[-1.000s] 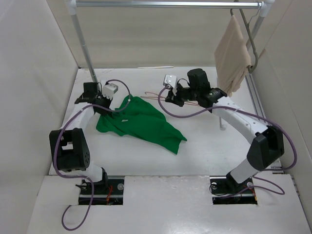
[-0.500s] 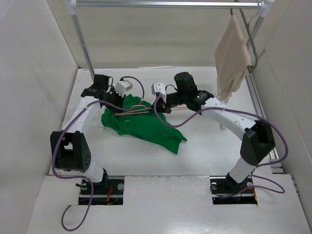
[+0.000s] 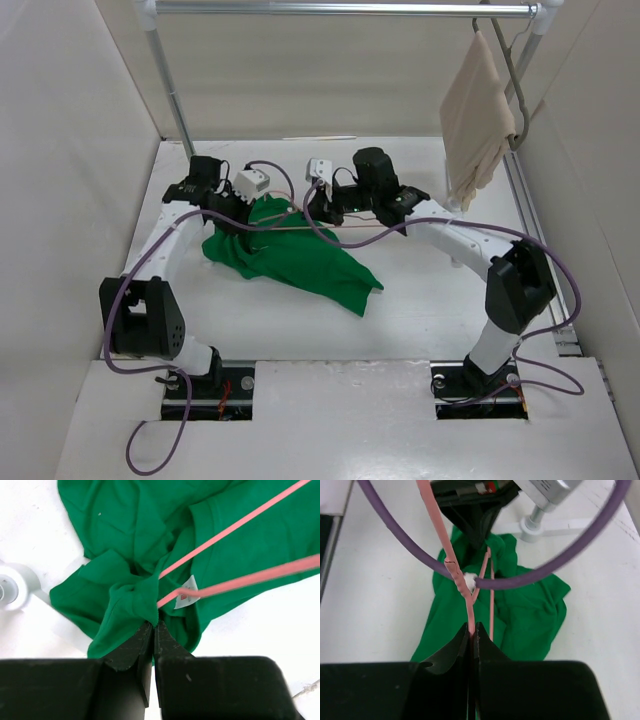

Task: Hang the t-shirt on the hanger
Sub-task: Place tshirt on hanger

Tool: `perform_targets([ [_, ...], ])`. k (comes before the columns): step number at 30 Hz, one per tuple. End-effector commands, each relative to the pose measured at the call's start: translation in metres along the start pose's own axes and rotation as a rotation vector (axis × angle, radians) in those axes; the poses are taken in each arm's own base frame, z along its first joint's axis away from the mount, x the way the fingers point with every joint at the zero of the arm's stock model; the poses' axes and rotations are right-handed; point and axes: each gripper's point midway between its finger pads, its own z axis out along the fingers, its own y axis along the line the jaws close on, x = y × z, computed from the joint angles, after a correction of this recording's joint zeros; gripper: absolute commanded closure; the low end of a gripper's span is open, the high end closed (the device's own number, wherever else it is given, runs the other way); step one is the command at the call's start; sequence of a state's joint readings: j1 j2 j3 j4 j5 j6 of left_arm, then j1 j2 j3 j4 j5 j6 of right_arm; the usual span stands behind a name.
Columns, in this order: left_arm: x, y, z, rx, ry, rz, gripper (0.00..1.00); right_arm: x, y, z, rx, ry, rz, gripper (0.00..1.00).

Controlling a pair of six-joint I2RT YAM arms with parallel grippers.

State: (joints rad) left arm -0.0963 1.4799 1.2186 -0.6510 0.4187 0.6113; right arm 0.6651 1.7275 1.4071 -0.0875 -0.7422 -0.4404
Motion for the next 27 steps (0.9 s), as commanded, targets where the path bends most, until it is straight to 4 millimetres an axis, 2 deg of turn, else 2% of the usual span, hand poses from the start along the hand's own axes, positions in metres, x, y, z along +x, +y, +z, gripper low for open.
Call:
perform_targets([
  [1, -0.023, -0.017, -0.015, 0.061, -0.092, 0.008, 1.00, -0.048, 0.008, 0.009, -0.069, -0.140, -0.082, 1.00],
  [3, -0.046, -0.018, -0.024, 0.080, -0.152, -0.011, 1.00, -0.056, 0.016, 0.015, -0.120, -0.170, -0.109, 1.00],
  [5, -0.062, -0.023, -0.031, 0.119, -0.192, -0.022, 1.00, -0.064, 0.018, 0.015, -0.140, -0.204, -0.129, 1.00],
  [6, -0.074, -0.024, -0.040, 0.127, -0.220, -0.010, 1.00, -0.068, 0.019, 0.011, -0.126, -0.212, -0.133, 1.00],
  [7, -0.080, -0.028, -0.045, 0.148, -0.238, -0.015, 1.00, -0.057, 0.017, 0.011, -0.121, -0.202, -0.100, 1.00],
  [8, -0.088, -0.037, -0.050, 0.195, -0.269, -0.007, 1.00, -0.065, 0.012, 0.005, -0.098, -0.235, -0.120, 1.00],
  [10, -0.102, -0.046, -0.063, 0.241, -0.318, 0.003, 1.00, -0.055, 0.006, -0.001, -0.095, -0.251, -0.059, 1.00],
  [11, -0.110, -0.055, -0.069, 0.292, -0.347, -0.011, 1.00, -0.055, 0.005, -0.003, -0.098, -0.271, -0.051, 1.00],
  [12, -0.114, -0.058, -0.073, 0.312, -0.363, -0.013, 1.00, -0.067, 0.008, -0.005, -0.114, -0.326, -0.089, 1.00],
  [14, -0.128, -0.062, -0.085, 0.332, -0.408, 0.006, 1.00, -0.069, 0.010, -0.010, -0.135, -0.356, -0.075, 1.00],
  [16, -0.148, -0.067, -0.095, 0.346, -0.452, 0.068, 1.00, -0.065, 0.013, -0.008, -0.192, -0.362, -0.078, 1.00],
  [17, -0.153, -0.076, -0.102, 0.356, -0.457, 0.109, 1.00, -0.056, 0.010, -0.006, -0.212, -0.353, -0.057, 1.00],
  [18, -0.157, -0.074, -0.102, 0.337, -0.450, 0.146, 1.00, -0.056, 0.013, -0.006, -0.239, -0.356, -0.062, 1.00],
  [19, -0.169, -0.074, -0.114, 0.297, -0.483, 0.254, 1.00, -0.056, 0.015, -0.012, -0.274, -0.361, -0.066, 1.00],
  [21, -0.168, -0.076, -0.115, 0.282, -0.460, 0.317, 1.00, -0.037, 0.012, -0.016, -0.289, -0.342, -0.035, 1.00],
  [23, -0.165, -0.080, -0.116, 0.286, -0.453, 0.371, 1.00, -0.036, 0.015, -0.023, -0.291, -0.341, -0.034, 1.00],
  [24, -0.158, -0.080, -0.111, 0.298, -0.427, 0.404, 1.00, -0.034, 0.013, -0.028, -0.285, -0.341, -0.041, 1.00],
  [25, -0.154, -0.097, -0.107, 0.356, -0.420, 0.434, 1.00, -0.039, 0.013, -0.031, -0.281, -0.348, -0.062, 1.00],
  [27, -0.141, -0.118, -0.098, 0.437, -0.385, 0.458, 1.00, -0.043, 0.010, -0.031, -0.270, -0.352, -0.070, 1.00],
])
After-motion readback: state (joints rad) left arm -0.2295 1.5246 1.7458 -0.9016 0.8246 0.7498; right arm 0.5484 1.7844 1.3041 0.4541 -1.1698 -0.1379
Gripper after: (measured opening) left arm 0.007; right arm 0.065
